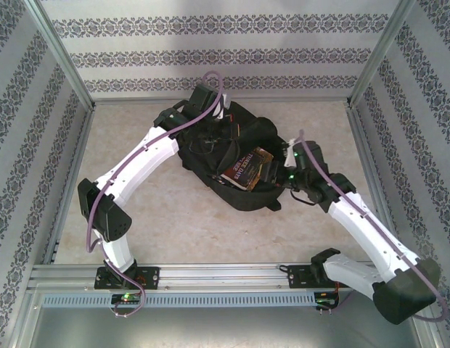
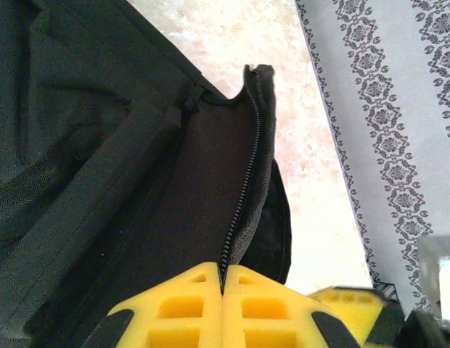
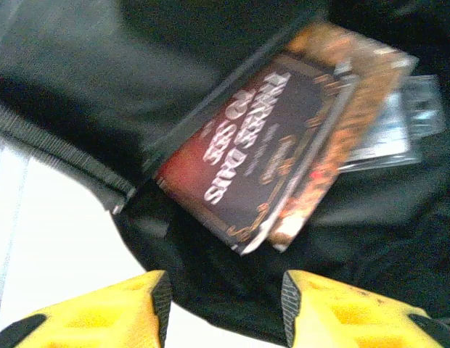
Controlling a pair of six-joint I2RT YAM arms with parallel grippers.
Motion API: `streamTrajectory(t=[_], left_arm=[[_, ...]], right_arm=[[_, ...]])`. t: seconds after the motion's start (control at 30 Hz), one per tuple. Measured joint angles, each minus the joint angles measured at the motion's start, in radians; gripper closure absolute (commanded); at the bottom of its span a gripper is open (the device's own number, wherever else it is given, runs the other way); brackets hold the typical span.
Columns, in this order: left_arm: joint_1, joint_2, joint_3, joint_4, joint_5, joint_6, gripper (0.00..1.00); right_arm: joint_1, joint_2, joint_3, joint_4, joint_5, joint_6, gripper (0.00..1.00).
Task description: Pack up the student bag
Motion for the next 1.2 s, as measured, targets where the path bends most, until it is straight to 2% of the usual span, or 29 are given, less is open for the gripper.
streamTrajectory(t=[0.1, 0.27, 0.4, 0.87, 0.97, 1.1, 1.2], left_arm=[[0.000, 0.002, 0.000, 0.000, -0.003, 0.000, 1.00], [0.006, -0.014, -0.036, 0.023, -0.011, -0.008, 1.00], [0.023, -0.040, -0.065, 0.031, -0.015, -0.019, 1.00], [0.067, -0.069, -0.098, 0.058, -0.016, -0.040, 1.00], [0.071, -0.072, -0.100, 0.059, -0.015, -0.045, 1.00], [0.072, -0.073, -0.109, 0.061, -0.015, -0.048, 1.00], [0.072, -0.073, -0.122, 0.071, -0.014, -0.053, 1.00]], right_arm=[[0.070, 0.050, 0.001, 0.038, -0.035, -0.079, 0.52], [0.106, 0.213, 0.045, 0.085, -0.096, -0.139, 0.49], [0.132, 0.311, 0.086, 0.121, -0.103, -0.170, 0.53], [0.213, 0.500, 0.133, 0.196, -0.113, -0.167, 0.53], [0.219, 0.534, 0.153, 0.208, -0.119, -0.153, 0.63], [0.219, 0.570, 0.169, 0.223, -0.143, -0.137, 0.88], [0.219, 0.578, 0.170, 0.230, -0.159, -0.127, 1.00]])
